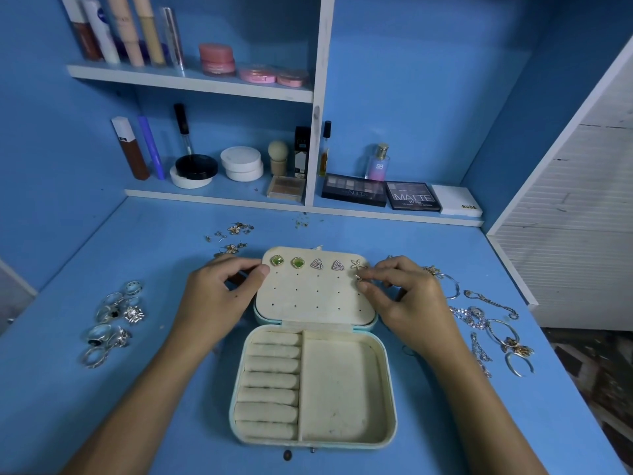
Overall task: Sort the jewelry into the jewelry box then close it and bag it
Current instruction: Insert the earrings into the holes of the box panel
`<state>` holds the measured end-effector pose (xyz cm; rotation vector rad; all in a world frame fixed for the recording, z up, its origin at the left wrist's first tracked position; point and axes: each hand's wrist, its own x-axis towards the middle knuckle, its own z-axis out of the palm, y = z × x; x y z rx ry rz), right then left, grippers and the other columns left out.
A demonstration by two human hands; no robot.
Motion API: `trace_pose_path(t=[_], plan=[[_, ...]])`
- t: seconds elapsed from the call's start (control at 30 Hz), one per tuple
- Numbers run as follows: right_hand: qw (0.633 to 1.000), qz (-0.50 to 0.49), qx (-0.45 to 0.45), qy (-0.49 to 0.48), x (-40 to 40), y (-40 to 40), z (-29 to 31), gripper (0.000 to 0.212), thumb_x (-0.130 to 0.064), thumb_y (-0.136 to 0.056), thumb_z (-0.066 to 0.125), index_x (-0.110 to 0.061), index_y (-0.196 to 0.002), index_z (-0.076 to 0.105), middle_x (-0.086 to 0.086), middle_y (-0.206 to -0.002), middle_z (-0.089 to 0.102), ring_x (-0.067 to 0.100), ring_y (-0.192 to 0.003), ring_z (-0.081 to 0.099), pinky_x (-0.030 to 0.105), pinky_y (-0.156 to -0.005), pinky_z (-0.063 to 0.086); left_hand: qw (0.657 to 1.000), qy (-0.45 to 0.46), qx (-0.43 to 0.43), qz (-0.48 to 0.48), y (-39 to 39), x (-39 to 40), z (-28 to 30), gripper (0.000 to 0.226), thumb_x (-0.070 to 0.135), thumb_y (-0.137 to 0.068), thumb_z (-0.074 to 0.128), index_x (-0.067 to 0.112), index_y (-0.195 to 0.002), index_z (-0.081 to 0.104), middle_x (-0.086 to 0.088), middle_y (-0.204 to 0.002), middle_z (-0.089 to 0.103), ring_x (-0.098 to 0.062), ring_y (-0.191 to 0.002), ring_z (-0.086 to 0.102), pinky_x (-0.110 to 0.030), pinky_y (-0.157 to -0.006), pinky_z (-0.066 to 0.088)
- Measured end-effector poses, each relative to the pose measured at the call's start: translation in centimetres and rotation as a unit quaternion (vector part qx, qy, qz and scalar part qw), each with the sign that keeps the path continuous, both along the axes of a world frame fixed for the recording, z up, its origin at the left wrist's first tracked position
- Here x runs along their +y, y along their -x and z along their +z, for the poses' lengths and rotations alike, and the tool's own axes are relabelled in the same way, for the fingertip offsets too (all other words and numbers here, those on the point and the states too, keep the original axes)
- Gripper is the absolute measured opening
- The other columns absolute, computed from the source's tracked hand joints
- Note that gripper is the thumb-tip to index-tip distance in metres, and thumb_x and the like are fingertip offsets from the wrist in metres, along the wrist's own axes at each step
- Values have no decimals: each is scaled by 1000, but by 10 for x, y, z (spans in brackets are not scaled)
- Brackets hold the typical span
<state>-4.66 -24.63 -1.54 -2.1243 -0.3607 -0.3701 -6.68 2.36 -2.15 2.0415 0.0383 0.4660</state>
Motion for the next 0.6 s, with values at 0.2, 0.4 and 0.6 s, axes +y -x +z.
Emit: trace_pose_path(t=[0.2,0.4,0.6], plan=[[1000,-2,15,-6,1,2,0,24,-15,-86,77,-26,-108,77,-10,-94,60,7,-85,58,9,-70,39,1000,1,2,1,0,0,0,7,21,-88,72,26,-89,77,17,-87,70,-4,-82,64,-8,-70,44],[997,-46,49,-48,1,1,4,39,-21,-88,74,-31,-125,64,-14,-99,62,14,-76,55,20,-69,45,1000,6,-8,-2,0,0,0,7,19,-88,72,23,-92,77,12,-90,71,-2,-83,64,-5,-70,42],[993,-59,104,0,3,-1,6,38,-34,-89,70,-28,-127,65,-13,-93,65,7,-66,51,18,-71,41,1000,23,-15,-5,2,-1,2,11,21,-89,71,31,-92,75,11,-91,71,-5,-83,65,-7,-68,44]])
